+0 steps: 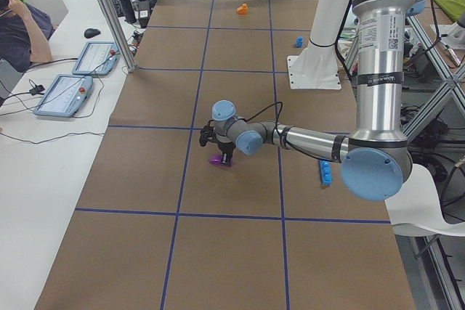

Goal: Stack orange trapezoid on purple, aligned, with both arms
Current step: 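Carry the purple block with the left gripper toward the table center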

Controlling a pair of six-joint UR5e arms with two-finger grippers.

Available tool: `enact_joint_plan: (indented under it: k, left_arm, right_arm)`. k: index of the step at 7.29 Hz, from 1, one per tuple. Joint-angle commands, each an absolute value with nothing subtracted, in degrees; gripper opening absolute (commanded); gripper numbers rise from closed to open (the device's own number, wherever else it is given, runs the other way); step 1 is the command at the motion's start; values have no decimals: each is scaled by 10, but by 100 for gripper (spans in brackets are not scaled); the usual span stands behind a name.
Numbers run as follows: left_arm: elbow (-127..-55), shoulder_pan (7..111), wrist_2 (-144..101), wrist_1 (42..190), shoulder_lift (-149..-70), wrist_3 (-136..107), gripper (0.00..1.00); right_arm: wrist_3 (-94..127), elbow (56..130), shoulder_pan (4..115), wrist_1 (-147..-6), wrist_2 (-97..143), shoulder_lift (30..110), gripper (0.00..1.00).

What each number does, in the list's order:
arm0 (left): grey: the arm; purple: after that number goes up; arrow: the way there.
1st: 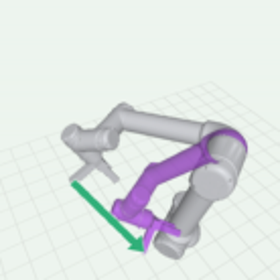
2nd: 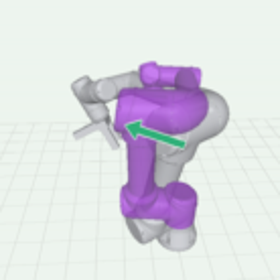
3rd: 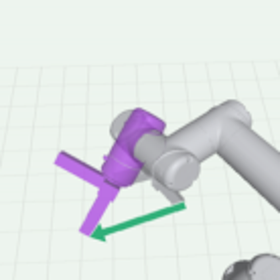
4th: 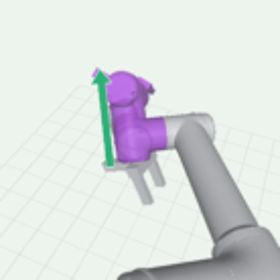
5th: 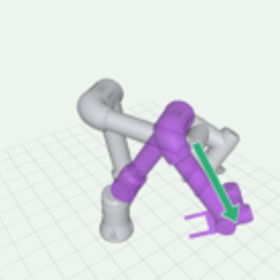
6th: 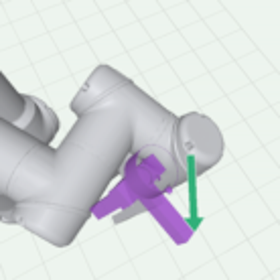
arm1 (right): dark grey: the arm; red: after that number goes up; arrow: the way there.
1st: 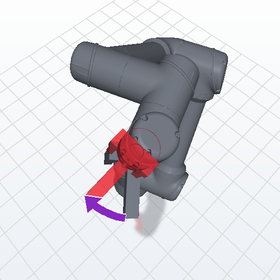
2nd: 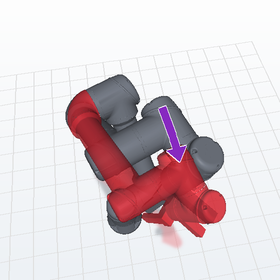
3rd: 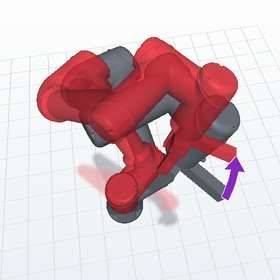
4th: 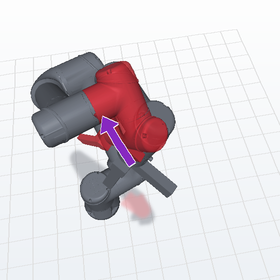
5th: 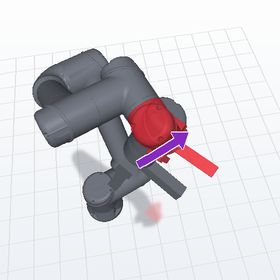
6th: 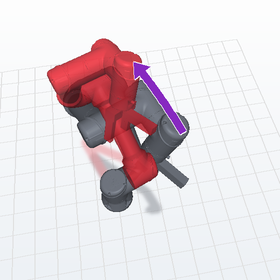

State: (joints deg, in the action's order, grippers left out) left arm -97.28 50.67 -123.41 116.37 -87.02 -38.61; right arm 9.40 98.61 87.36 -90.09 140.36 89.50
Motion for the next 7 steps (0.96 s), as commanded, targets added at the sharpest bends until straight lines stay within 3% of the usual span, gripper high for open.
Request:
enact_joint_plan:
  k: [1,3,5,7]
  left_arm:
    - [-998,508,-1246,1158,-871,-406,0]
    - [-1044,515,-1279,1128,-882,-410,0]
    - [-1066,512,-1273,1030,-1000,-424,0]
    - [-1036,451,-1212,956,-1138,-424,0]
  right_arm:
    - [94,986,874,-901,1404,895,100]
    - [92,987,874,-900,1403,893,100]
    - [93,991,874,-901,1403,893,100]
    - [92,989,874,-901,1404,892,100]
